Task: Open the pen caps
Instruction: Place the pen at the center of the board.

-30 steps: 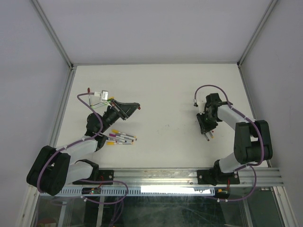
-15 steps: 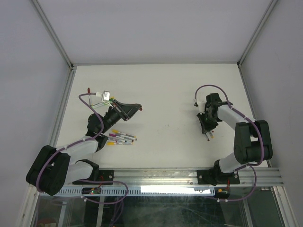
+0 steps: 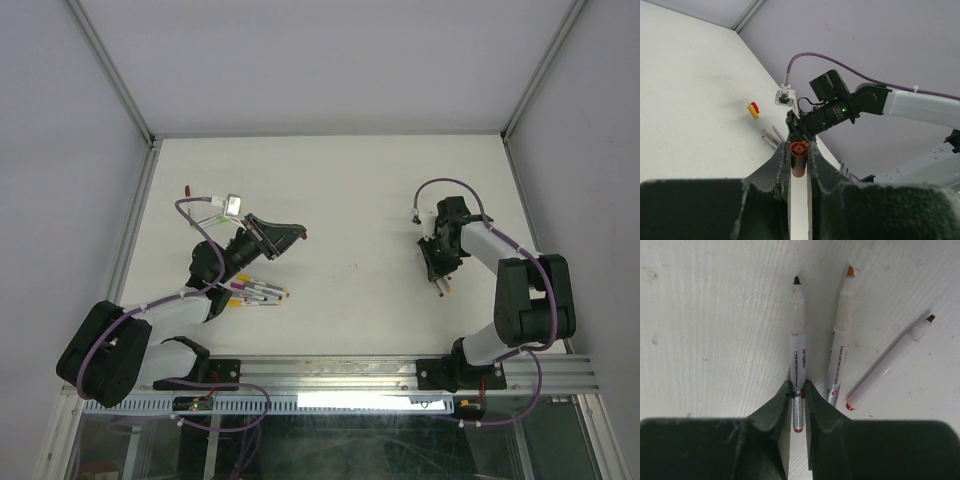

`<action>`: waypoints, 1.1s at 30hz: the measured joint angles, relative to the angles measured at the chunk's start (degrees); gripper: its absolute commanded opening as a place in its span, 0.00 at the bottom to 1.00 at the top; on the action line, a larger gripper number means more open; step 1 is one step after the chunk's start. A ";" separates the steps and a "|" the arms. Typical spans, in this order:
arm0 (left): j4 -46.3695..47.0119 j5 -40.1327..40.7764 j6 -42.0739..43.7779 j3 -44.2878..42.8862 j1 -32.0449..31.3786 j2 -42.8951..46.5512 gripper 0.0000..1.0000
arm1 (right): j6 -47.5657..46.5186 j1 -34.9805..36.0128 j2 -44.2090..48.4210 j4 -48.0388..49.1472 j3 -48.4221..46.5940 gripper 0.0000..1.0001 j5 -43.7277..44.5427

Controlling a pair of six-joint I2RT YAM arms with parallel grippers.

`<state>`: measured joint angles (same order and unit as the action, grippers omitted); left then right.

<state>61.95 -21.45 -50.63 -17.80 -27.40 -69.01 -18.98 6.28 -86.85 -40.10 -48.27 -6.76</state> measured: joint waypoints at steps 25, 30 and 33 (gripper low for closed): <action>0.15 0.85 0.46 -1.36 -4.92 -3.02 0.00 | -0.15 -0.63 2.25 0.48 0.00 0.24 -0.13; 0.09 1.84 0.55 -2.34 -5.92 -3.69 0.00 | -0.17 -0.66 2.75 0.46 0.00 0.28 -0.26; -0.07 2.23 0.57 -3.37 -7.10 -5.07 0.00 | -0.17 -0.70 3.69 0.48 0.00 0.28 -0.55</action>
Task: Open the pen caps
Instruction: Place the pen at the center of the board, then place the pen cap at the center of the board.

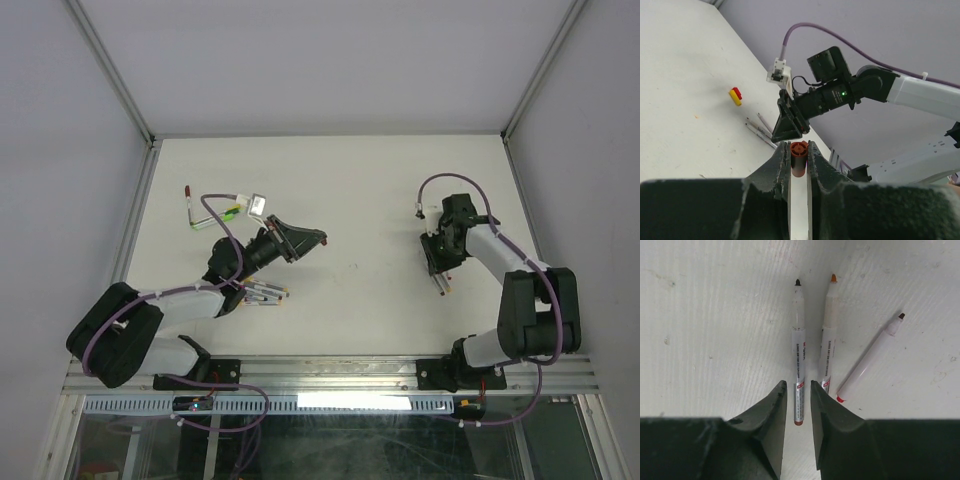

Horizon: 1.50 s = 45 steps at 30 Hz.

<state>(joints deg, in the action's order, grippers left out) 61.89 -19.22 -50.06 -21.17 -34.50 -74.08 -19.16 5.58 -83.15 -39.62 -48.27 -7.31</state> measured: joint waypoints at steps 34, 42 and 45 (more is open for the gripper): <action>-57.09 20.28 -3.32 -77.31 -17.64 -62.58 0.00 | 1.11 -12.26 17.75 3.39 0.02 0.40 -7.78; -62.10 20.65 -3.10 -84.56 -17.66 -66.58 0.17 | 1.09 -12.26 17.75 3.43 0.02 0.40 -8.20; -63.14 20.65 -3.06 -85.00 -17.66 -66.60 0.23 | 1.09 -12.31 17.75 3.43 0.04 0.40 -8.24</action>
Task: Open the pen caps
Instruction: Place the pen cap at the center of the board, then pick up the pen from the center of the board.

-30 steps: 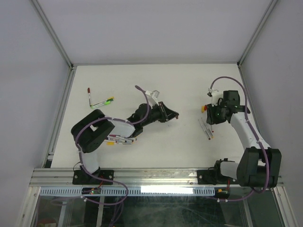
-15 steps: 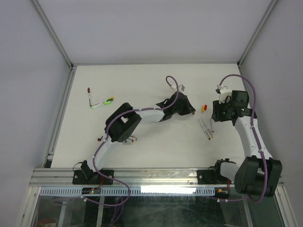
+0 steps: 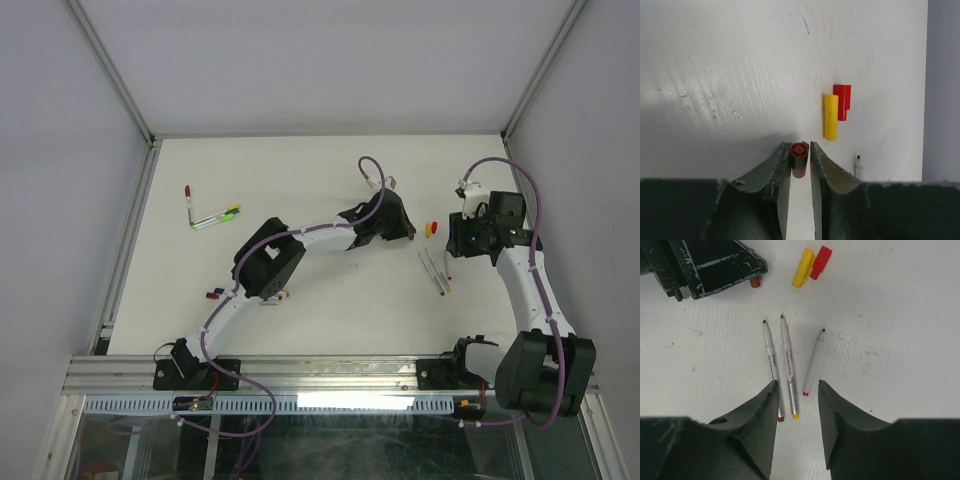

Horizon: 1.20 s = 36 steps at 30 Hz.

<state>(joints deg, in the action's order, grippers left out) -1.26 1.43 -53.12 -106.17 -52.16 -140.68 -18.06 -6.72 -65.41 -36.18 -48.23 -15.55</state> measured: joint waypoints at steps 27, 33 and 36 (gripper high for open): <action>27.08 0.07 21.16 47.89 0.00 44.68 0.79 | -2.64 -0.59 5.64 -1.27 0.02 0.42 -12.83; 33.97 6.19 29.73 68.70 0.11 64.30 0.99 | -5.97 -0.59 7.63 -2.38 0.00 0.42 -21.75; 33.57 9.01 32.70 75.58 0.85 70.58 0.99 | -7.87 -0.59 7.63 -3.37 -0.11 0.43 -25.86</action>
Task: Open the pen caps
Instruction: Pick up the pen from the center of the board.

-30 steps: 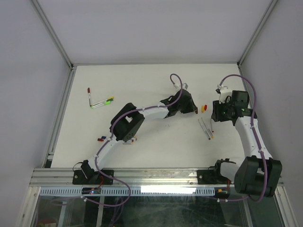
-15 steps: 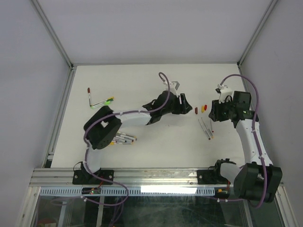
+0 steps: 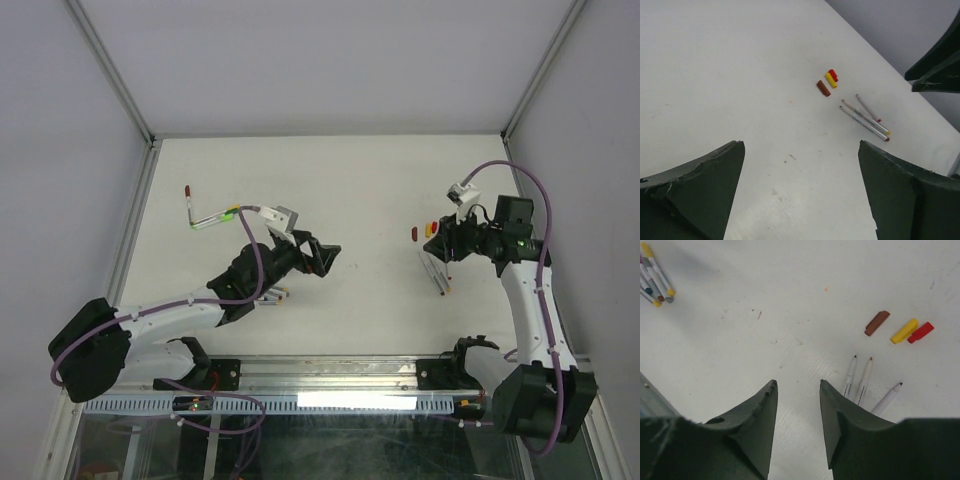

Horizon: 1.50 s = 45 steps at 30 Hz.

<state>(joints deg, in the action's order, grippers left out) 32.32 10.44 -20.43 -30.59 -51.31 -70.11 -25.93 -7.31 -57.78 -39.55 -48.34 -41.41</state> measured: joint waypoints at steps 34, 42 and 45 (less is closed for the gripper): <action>-29.90 4.68 10.56 -6.54 24.61 1.01 0.99 | -13.64 9.09 -7.98 -2.25 -7.08 0.50 -16.11; -31.06 4.59 10.73 -7.74 28.57 -1.68 0.99 | -14.01 9.09 -7.98 -2.27 -7.08 0.50 -15.67; -31.26 4.50 10.78 -8.48 30.38 -3.23 0.99 | -14.23 9.09 -7.98 -2.29 -7.08 0.50 -15.41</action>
<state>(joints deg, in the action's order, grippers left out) 1.06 14.94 -9.65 -39.07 -20.93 -73.34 -40.16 1.78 -65.76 -41.85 -55.42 -56.82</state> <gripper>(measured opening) 0.990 0.498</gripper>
